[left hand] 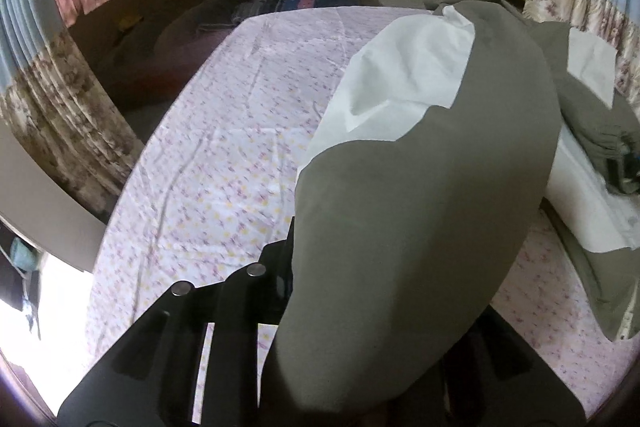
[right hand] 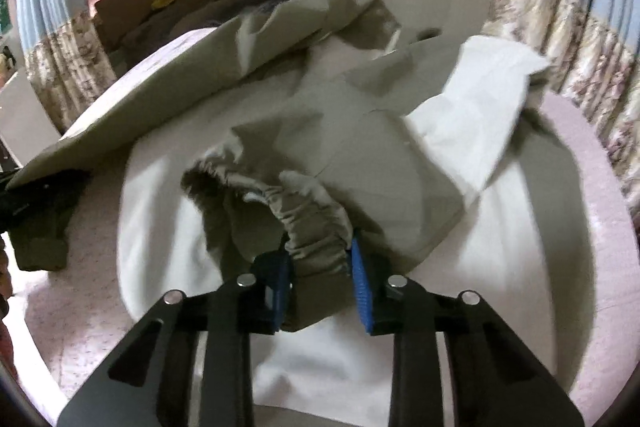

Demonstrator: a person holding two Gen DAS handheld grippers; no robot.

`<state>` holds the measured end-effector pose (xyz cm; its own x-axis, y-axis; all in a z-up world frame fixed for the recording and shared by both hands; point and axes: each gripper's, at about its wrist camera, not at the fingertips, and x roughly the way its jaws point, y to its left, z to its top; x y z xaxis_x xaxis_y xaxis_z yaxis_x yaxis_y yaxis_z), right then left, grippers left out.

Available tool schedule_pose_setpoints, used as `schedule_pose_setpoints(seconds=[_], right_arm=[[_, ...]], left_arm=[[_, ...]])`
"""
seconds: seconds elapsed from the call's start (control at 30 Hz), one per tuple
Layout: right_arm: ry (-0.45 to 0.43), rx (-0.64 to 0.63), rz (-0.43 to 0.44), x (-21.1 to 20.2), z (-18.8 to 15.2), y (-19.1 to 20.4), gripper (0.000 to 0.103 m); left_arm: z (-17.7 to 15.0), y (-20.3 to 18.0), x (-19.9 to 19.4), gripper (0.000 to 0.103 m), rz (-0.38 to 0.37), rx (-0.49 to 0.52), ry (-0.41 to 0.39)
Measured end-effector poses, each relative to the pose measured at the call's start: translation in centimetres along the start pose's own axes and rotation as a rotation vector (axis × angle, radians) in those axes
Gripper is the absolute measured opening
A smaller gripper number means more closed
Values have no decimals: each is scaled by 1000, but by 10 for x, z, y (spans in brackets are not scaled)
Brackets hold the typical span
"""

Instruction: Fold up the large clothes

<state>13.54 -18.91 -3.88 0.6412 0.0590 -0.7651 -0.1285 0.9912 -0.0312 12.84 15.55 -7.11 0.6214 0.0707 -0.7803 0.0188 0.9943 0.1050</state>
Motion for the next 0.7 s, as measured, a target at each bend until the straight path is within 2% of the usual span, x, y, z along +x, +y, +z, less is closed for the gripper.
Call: schedule_pose_setpoints(seconds=[0.23,0.33,0.37,0.4,0.43,0.53,0.7], right_arm=[[-119,64,-191,-45,20,-74,27],[-159,132,-271,-64,38,-132,26],[-167,155,-298,-68,44,-151,24],[-181,183,-351,-73,51,-178,18],[-184,202,-392,-77,57,-198,4],[-174,297,-467,-81,69,-270,4],[-117,332,-554,-67,72,-338,4]], left_arm=[[23,4,-2,16,30,-4,-44],[38,12,-2,16,45,-20,-69],[42,15,-2,16,47,-29,-74],[49,19,-2,15,52,-39,-79],[55,23,-1,15,58,-44,-87],[72,29,-1,15,91,-43,-112],[103,44,14,14,151,-58,-105]])
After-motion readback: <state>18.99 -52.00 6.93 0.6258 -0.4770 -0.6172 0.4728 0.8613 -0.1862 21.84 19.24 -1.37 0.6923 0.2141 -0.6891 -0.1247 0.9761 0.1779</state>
